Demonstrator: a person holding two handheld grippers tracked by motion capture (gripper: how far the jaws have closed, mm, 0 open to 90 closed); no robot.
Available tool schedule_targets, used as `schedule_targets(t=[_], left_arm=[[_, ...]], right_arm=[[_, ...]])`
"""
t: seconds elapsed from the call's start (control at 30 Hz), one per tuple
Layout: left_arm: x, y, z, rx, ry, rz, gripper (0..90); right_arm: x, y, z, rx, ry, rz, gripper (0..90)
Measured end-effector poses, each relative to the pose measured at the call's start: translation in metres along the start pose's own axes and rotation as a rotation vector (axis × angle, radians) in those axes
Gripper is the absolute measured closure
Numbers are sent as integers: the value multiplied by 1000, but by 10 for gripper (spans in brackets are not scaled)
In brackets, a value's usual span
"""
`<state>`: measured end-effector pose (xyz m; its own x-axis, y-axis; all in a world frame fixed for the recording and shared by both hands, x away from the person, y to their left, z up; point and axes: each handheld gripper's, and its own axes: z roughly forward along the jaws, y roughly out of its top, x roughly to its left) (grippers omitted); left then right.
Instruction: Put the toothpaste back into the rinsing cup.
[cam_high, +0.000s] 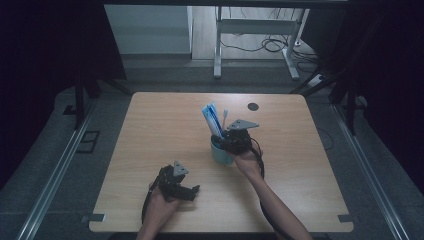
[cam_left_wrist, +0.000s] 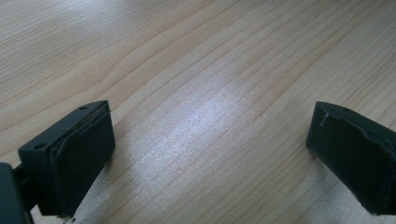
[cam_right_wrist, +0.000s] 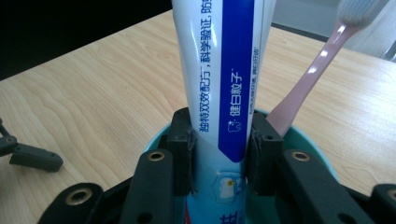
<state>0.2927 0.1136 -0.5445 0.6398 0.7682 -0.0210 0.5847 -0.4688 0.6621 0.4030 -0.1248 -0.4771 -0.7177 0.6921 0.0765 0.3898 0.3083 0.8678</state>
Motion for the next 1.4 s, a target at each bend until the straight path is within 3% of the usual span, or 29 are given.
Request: schedule_targets(t=[0.07,0.17,0.57,1.03,1.4], left_arm=[[0,0,0,0,1,0,12],[0,0,0,2,1,2,14],[0,0,0,0,0,2,14],[0,0,0,-3,0,-2,14],[0,0,0,-3,0,-2,14]], right_arm=[[0,-3,1,21,-3,-5,648],[-2,-5,0,13,7,16,647],[-2,-4,0,33,14,14,609],[0,4,-5,56,34,7,426],[-1,10,-13,63,53,-3,352]])
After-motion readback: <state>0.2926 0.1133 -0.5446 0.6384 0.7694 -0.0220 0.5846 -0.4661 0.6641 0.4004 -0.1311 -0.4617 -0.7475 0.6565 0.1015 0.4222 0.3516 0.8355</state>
